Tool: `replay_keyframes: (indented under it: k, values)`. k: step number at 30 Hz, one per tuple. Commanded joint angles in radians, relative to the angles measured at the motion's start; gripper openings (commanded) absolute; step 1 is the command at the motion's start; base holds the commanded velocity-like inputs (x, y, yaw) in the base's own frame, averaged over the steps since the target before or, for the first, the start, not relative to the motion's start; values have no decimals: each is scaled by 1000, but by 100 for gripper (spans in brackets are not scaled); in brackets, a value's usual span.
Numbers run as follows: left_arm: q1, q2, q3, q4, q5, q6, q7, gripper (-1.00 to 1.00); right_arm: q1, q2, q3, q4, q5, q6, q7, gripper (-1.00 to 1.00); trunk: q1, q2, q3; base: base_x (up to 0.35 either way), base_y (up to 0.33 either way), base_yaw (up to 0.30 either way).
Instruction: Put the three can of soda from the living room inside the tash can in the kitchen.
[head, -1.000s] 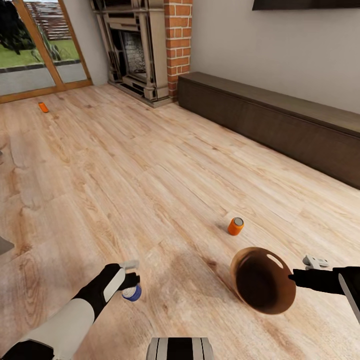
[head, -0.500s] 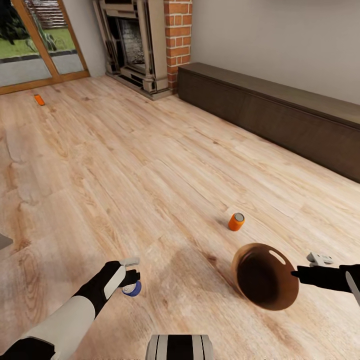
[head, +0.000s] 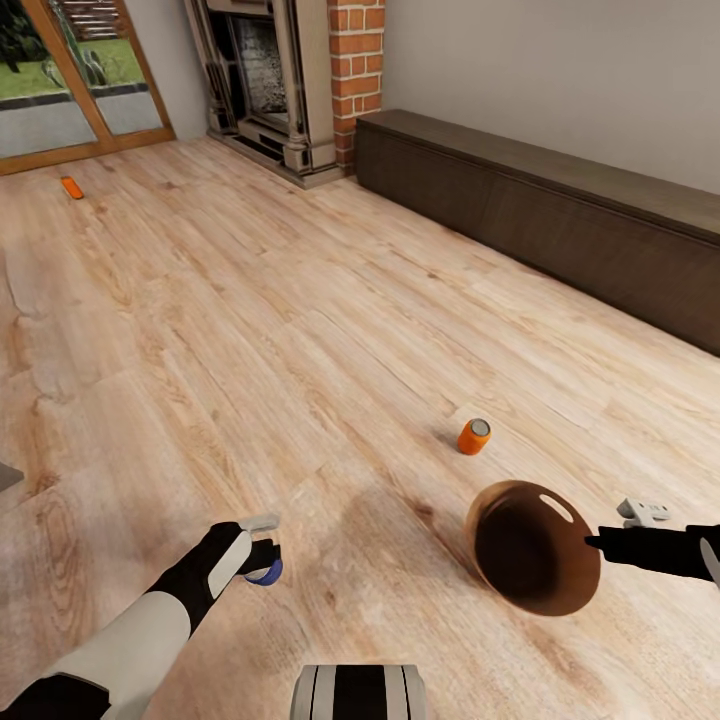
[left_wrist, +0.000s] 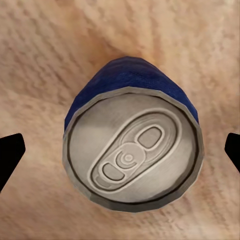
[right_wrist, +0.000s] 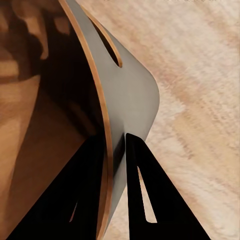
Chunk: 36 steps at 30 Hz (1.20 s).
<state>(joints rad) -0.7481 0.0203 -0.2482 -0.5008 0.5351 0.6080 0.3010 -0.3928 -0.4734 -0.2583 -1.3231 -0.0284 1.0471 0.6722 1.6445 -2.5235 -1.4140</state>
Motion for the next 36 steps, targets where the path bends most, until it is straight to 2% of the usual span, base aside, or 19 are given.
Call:
replay_keyframes:
  k: [1,5,25,26,36]
  values:
    - [-1,0,-1,1,0,-1,-1,100,0,66,1,53,28,0,-56,-100,1,0,-4,0,0,0]
    - [-1,0,0,1,0,-1,-2,100,1,67,1,53,27,0,-56,-100,3,-1,-19,0,0,0]
    - [1,6,-1,5,-4,-24,-10,100,7,66,1,36,28,0,-56,-100,3,-1,-19,0,0,0]
    - [1,7,-1,6,-3,-28,-10,-100,8,66,1,34,28,0,-56,-100,3,-1,-19,0,0,0]
    - [1,5,-2,12,0,-42,-16,-100,12,65,1,32,27,0,-56,-100,3,-1,-19,0,0,0]
